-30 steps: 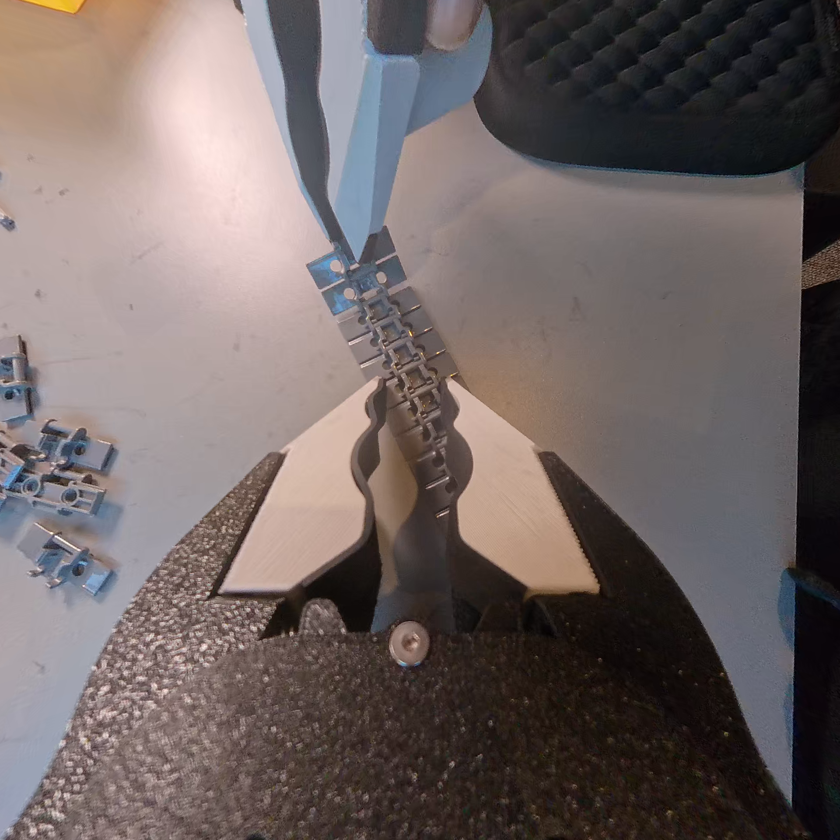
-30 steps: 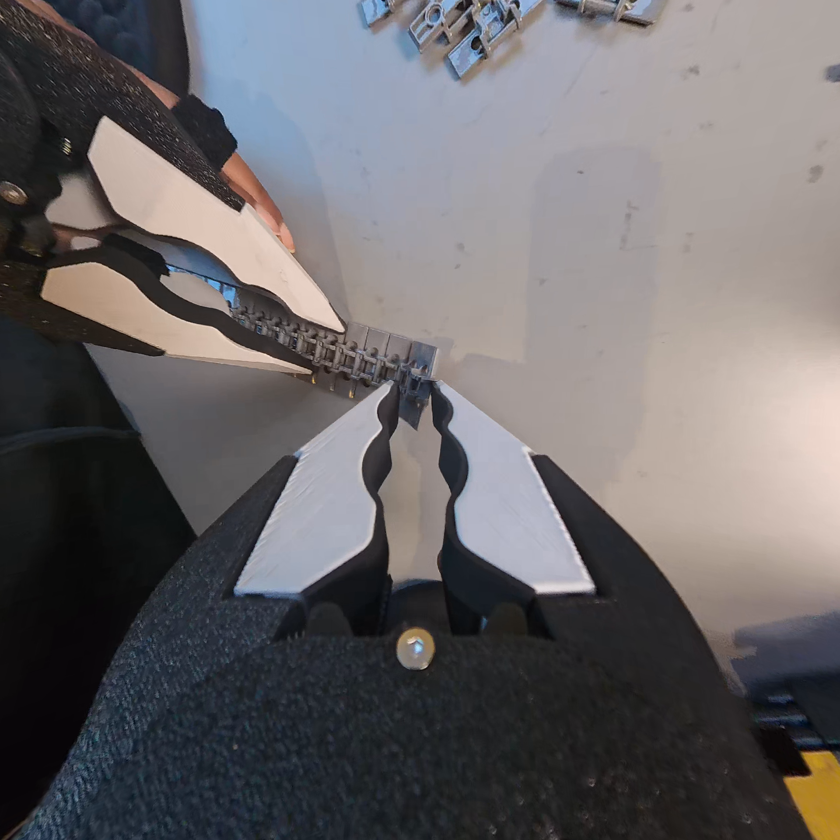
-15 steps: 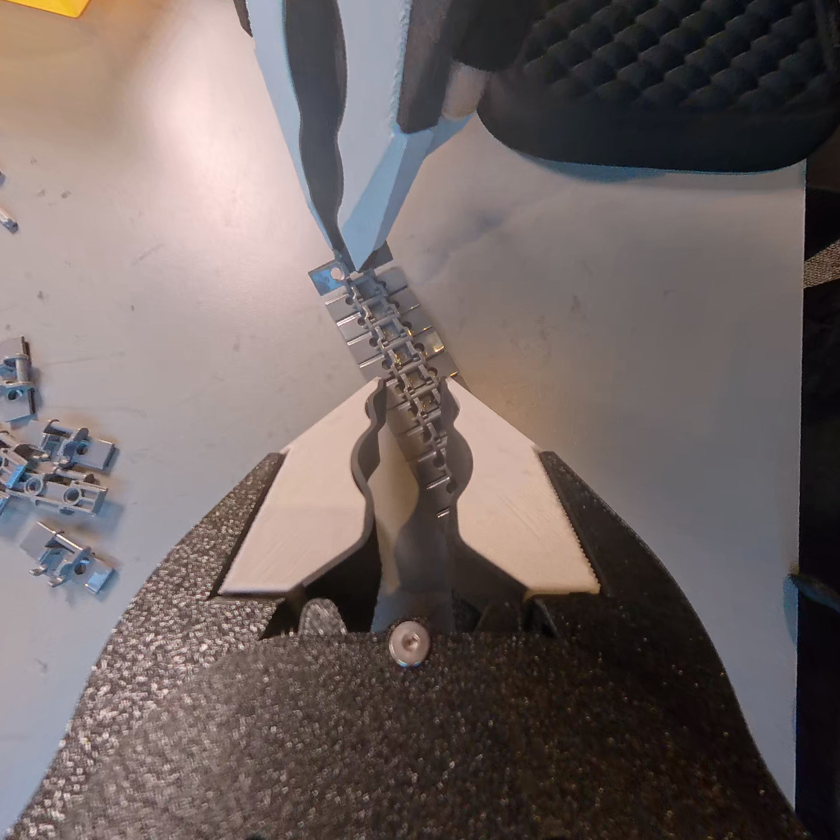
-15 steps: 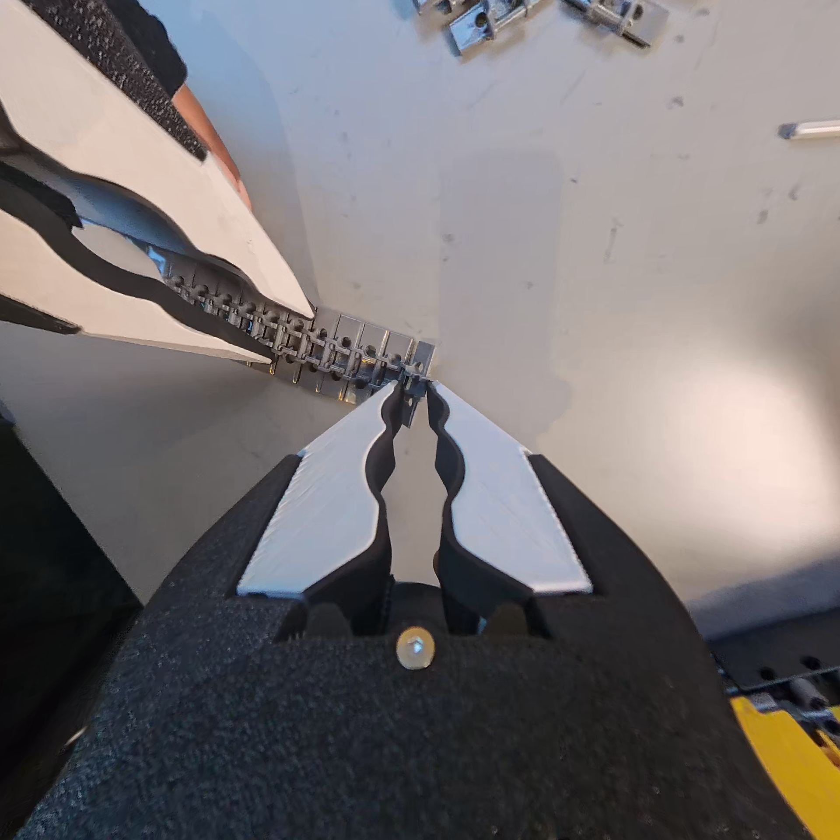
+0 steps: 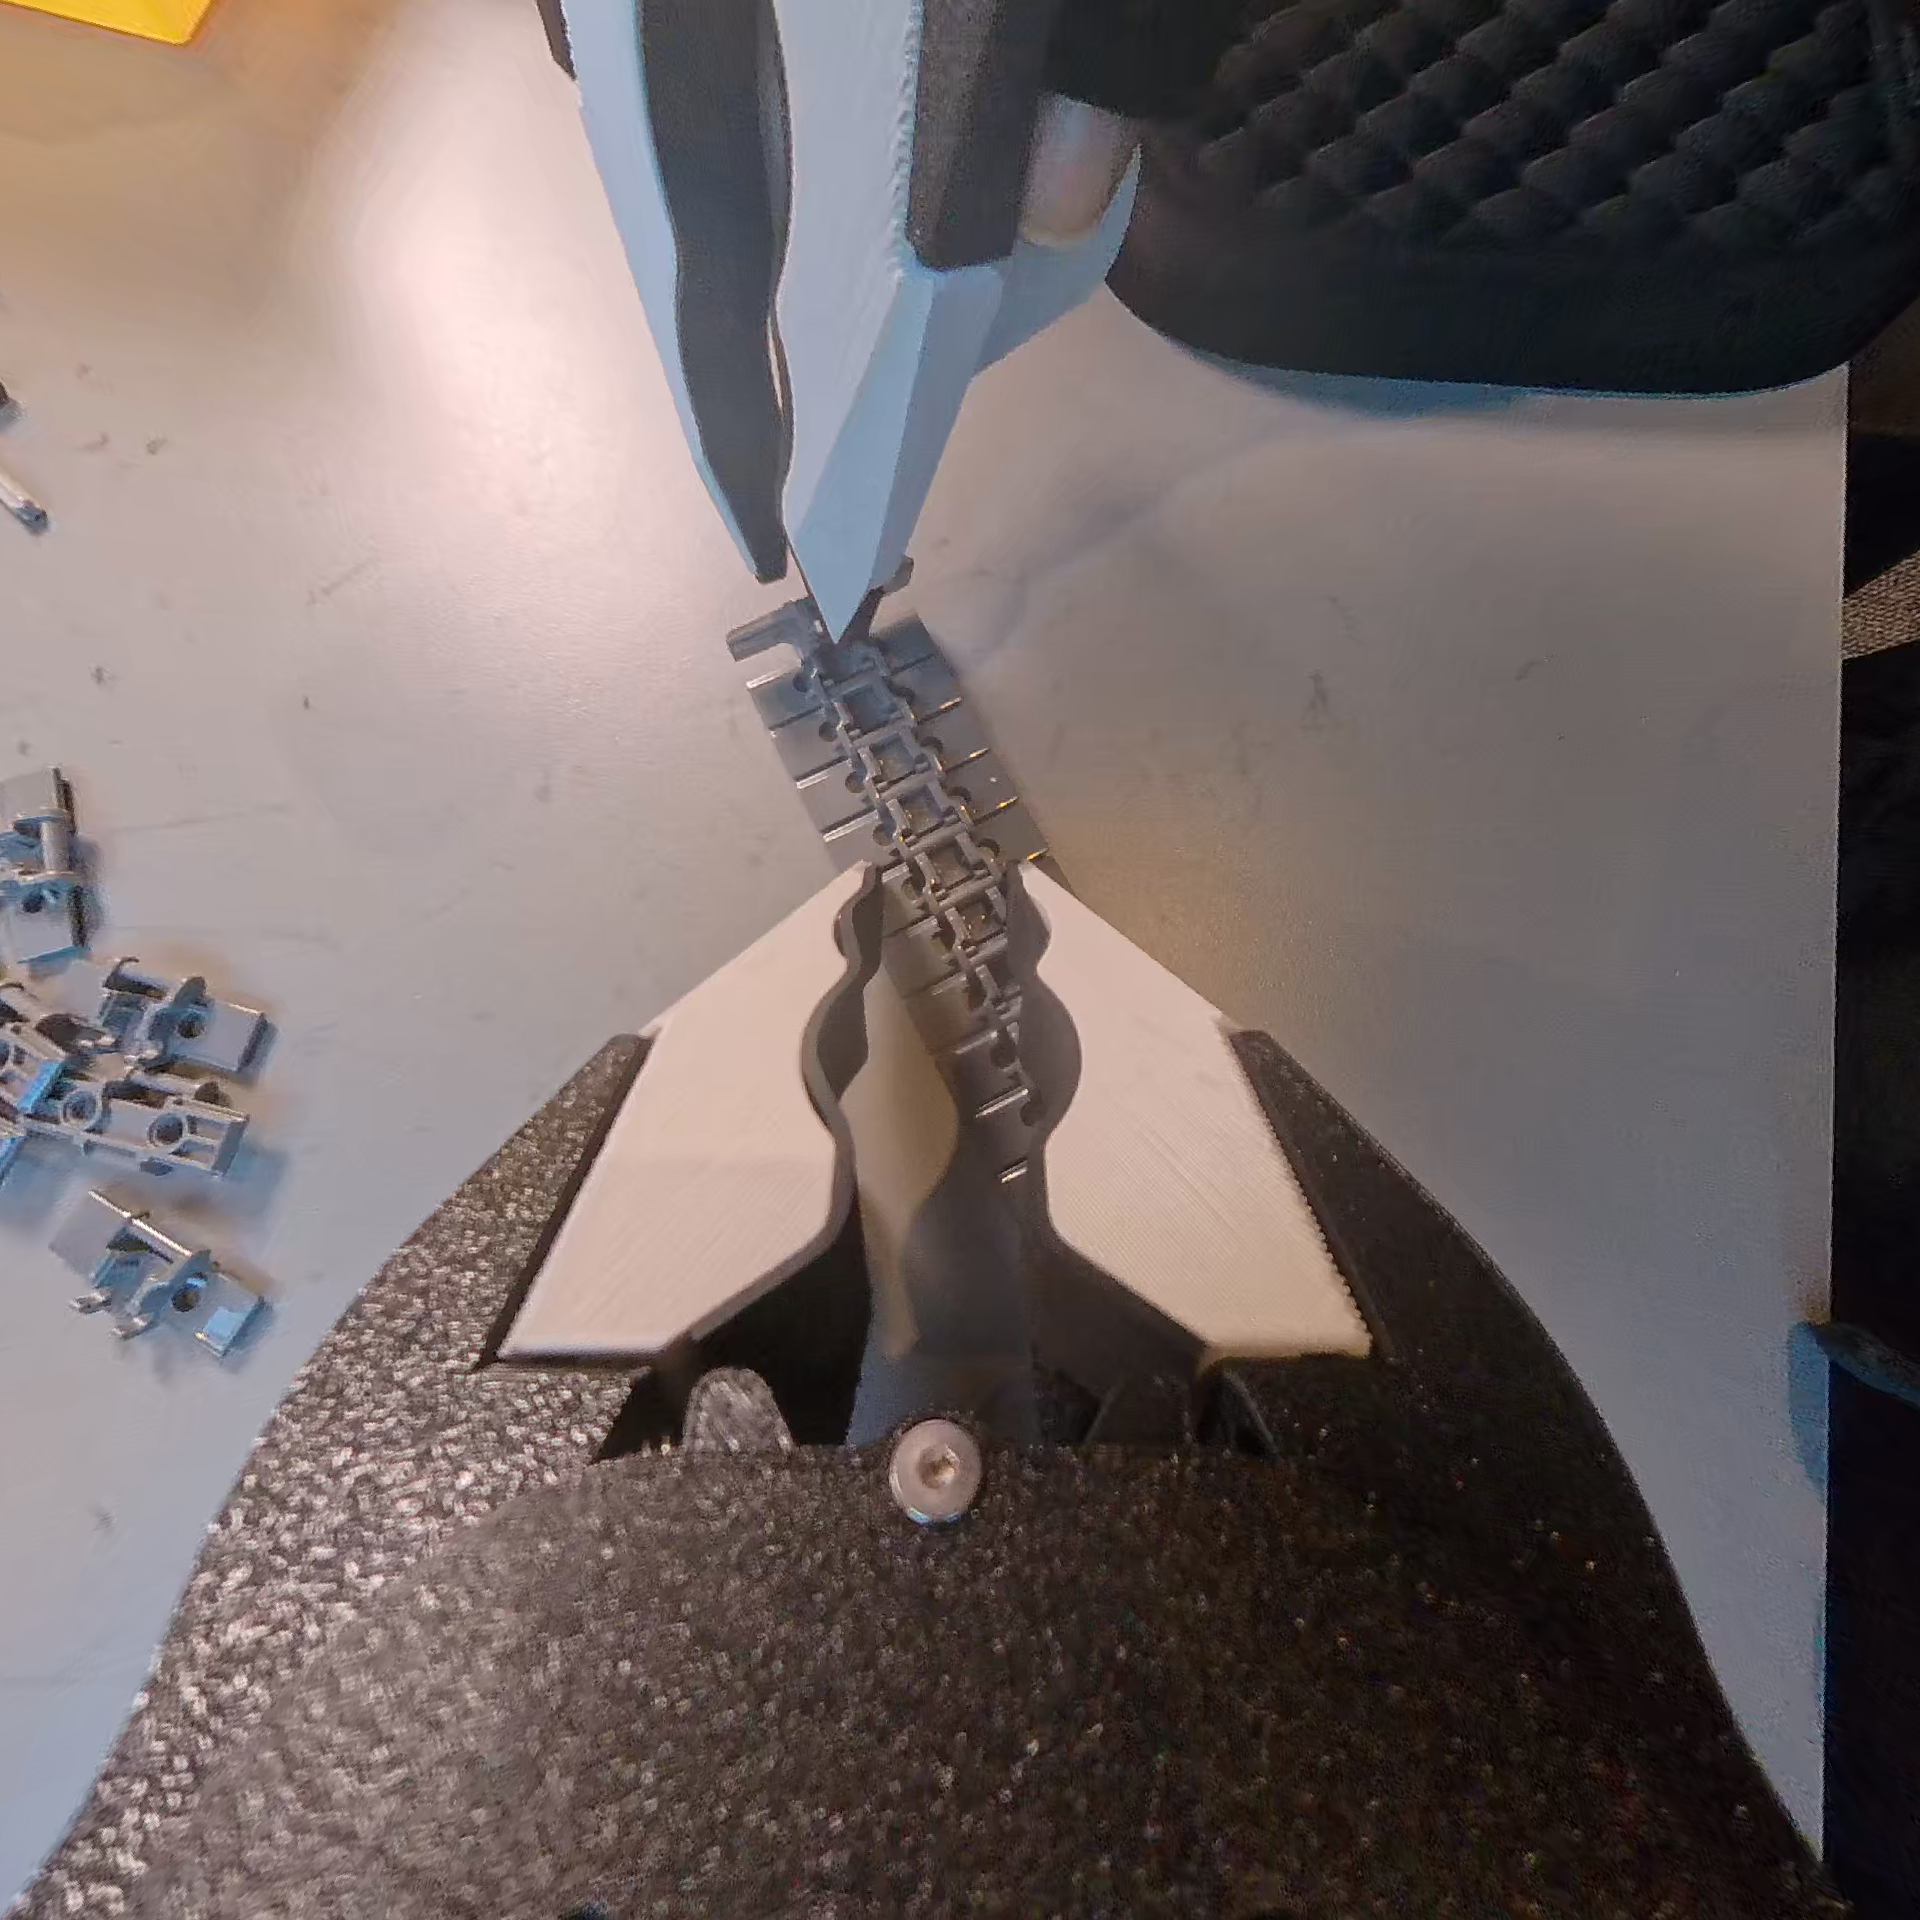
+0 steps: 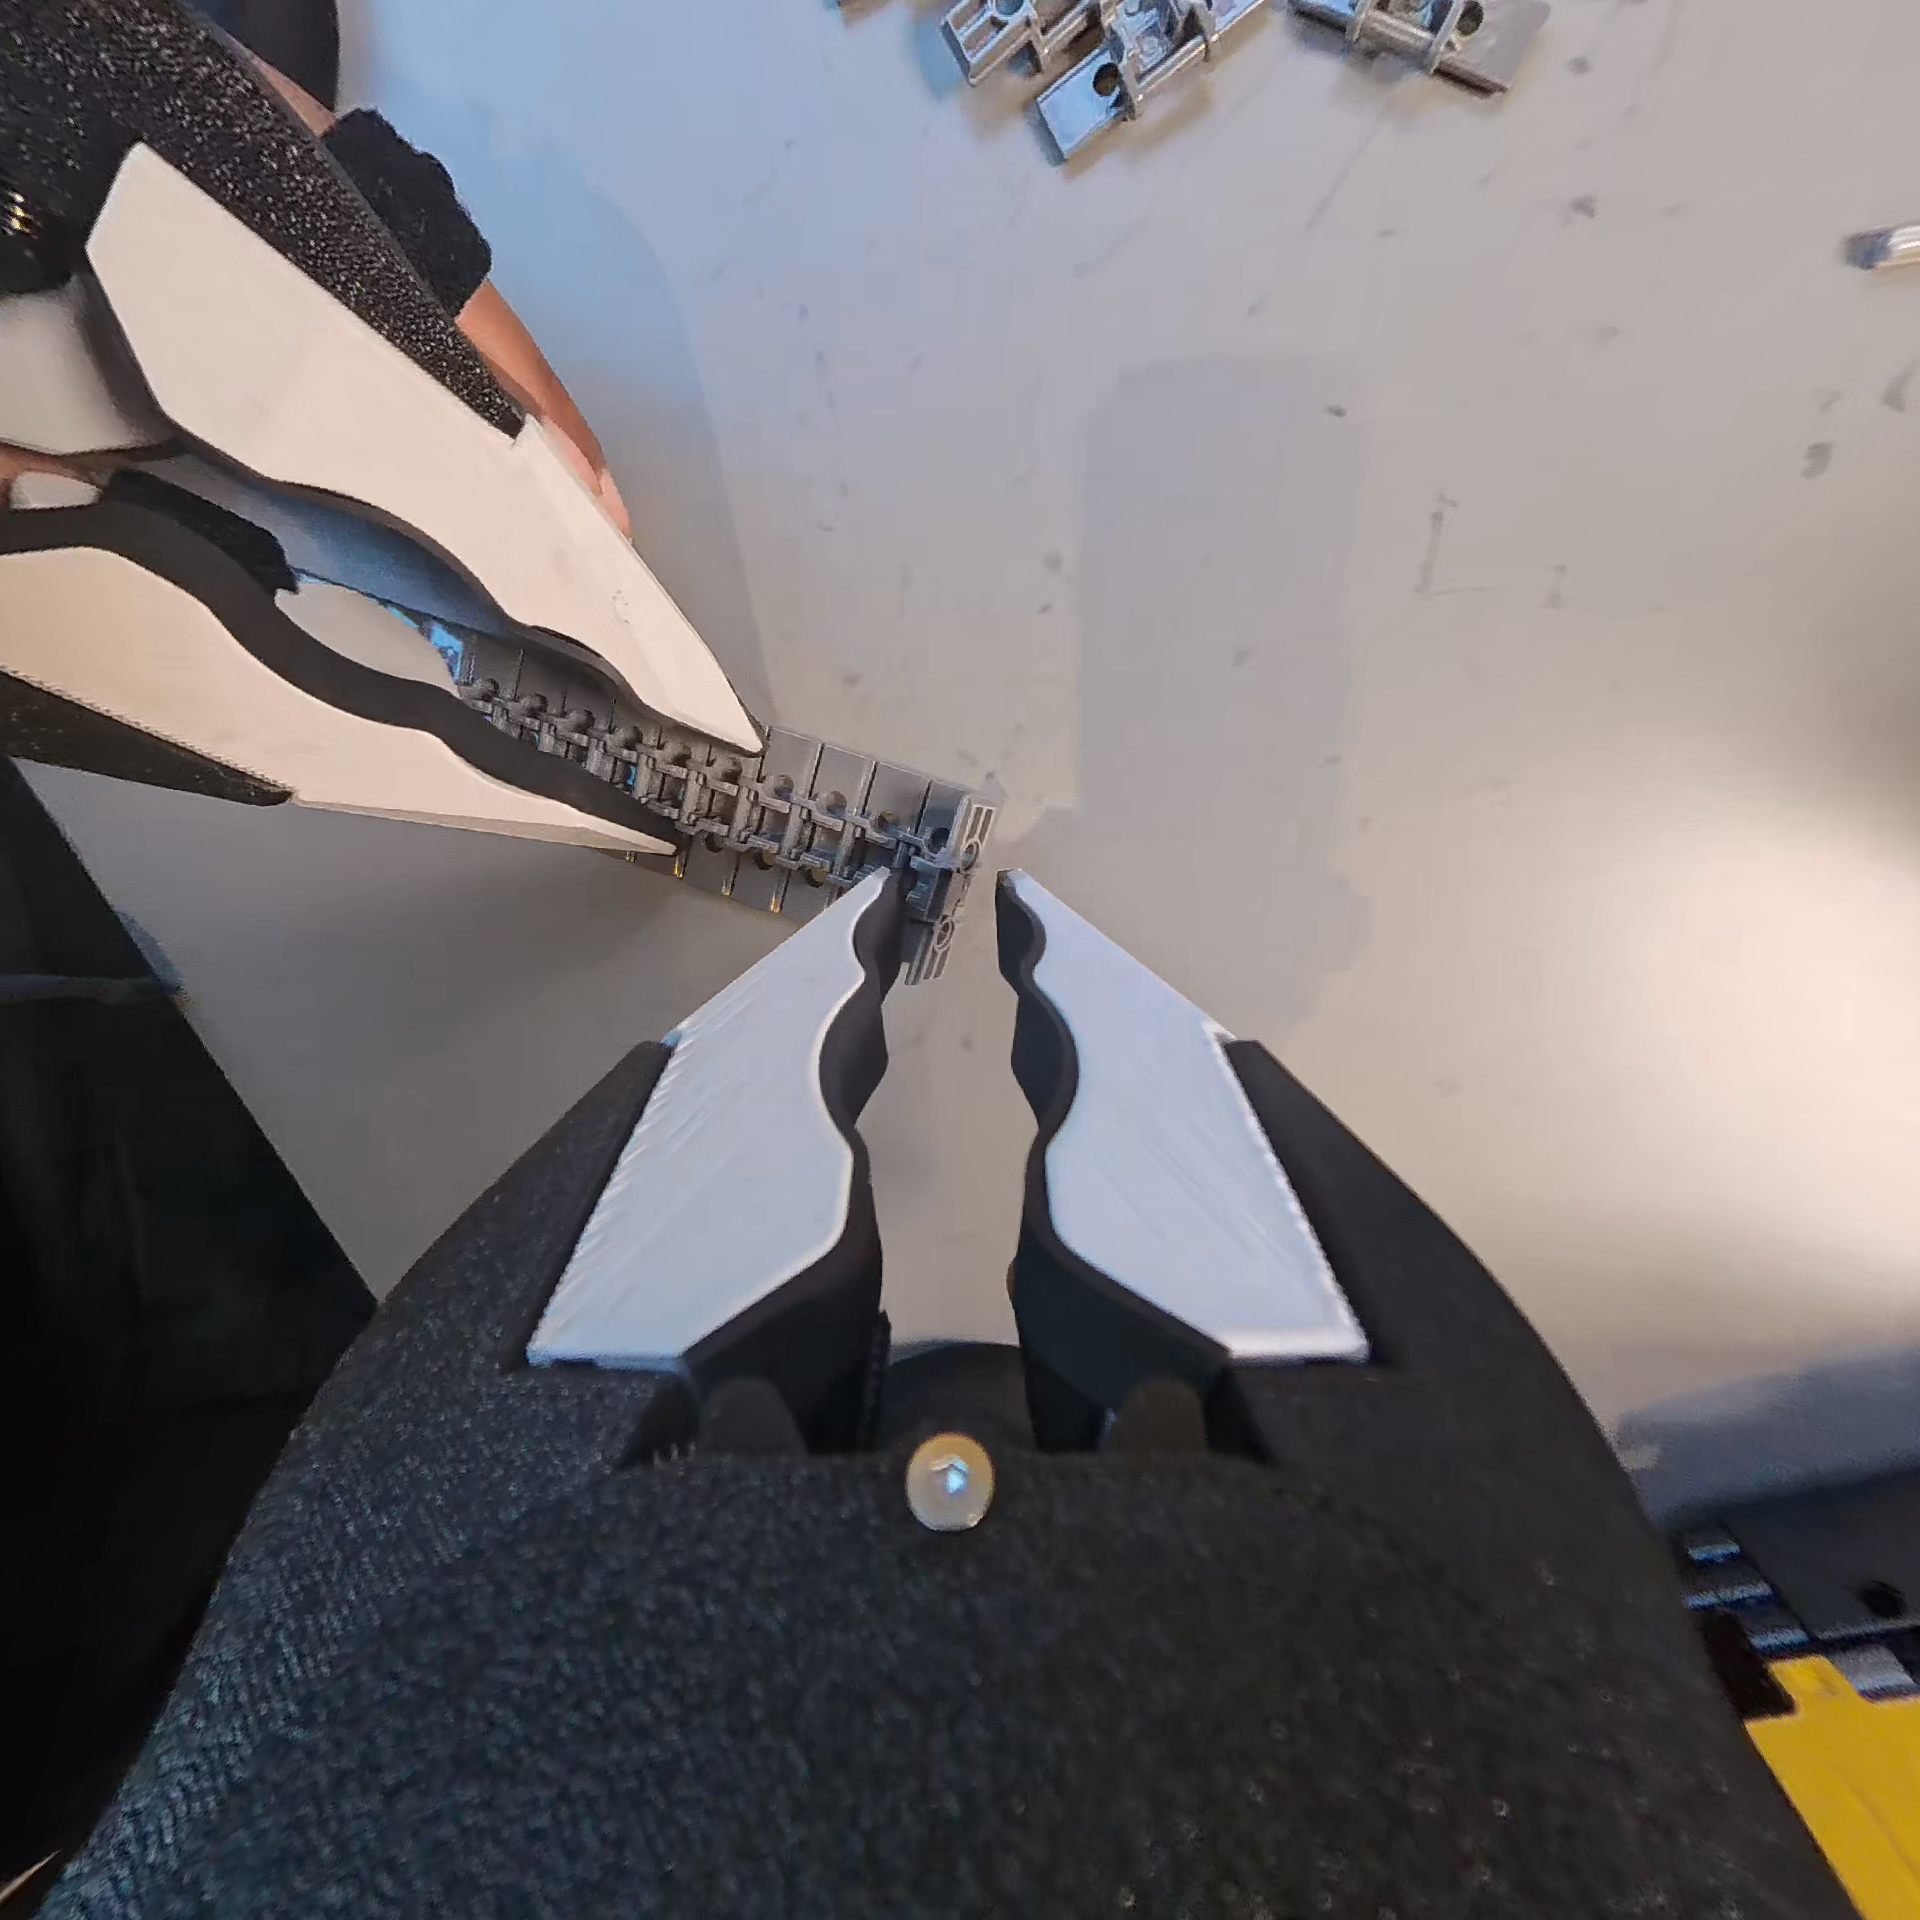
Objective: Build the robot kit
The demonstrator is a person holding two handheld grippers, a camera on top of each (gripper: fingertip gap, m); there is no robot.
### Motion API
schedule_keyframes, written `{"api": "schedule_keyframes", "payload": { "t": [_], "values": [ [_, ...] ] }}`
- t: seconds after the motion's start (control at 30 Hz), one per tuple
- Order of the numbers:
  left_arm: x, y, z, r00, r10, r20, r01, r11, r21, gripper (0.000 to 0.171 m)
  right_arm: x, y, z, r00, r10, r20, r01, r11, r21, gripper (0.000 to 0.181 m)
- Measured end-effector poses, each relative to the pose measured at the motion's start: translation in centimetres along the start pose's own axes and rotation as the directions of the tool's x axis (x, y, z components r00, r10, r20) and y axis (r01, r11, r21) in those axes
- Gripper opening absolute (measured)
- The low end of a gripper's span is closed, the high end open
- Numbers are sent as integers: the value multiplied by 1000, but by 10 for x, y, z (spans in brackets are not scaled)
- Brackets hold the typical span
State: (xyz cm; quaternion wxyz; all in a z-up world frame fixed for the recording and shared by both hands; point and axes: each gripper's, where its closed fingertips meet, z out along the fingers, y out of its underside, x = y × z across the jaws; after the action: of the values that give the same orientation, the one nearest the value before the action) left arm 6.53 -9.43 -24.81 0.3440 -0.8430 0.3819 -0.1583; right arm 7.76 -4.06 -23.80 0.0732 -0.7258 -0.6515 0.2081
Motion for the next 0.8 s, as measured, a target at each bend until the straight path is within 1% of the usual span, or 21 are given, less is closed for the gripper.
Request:
{"api": "schedule_keyframes", "payload": {
  "t": [0.1,0.13,0.2,0.3,0.43,0.5,0.57,0.7,0.8],
  "values": [
    [0,0,0,1000,1,1,-1,1000,0,22,1,0,0,1000,0,-2,0,1000,-12,17],
    [0,0,0,1000,1,1,-1,1000,0,22,3,0,-1,1000,-2,-14,1,1000,-18,11],
    [0,0,0,1000,1,2,-1,1000,0,22,7,2,-1,999,-10,-36,8,999,-33,6],
    [0,0,0,1000,2,2,-2,1000,0,22,2,0,-1,996,70,56,-69,998,-8,11],
    [0,0,0,1000,2,2,-2,1000,0,22,-6,-2,-3,965,175,194,-181,983,10,12],
    [0,0,0,1000,2,2,-2,1000,0,22,0,5,1,972,169,164,-169,986,-12,16],
    [0,0,0,1000,2,2,-2,1000,0,22,-2,9,5,975,157,158,-155,988,-26,15],
    [0,0,0,1000,2,1,-2,1000,0,22,-4,1,5,977,144,154,-147,989,7,12],
    [0,0,0,1000,2,1,-2,1000,0,22,0,1,4,979,147,142,-149,989,0,13]
  ]
}}
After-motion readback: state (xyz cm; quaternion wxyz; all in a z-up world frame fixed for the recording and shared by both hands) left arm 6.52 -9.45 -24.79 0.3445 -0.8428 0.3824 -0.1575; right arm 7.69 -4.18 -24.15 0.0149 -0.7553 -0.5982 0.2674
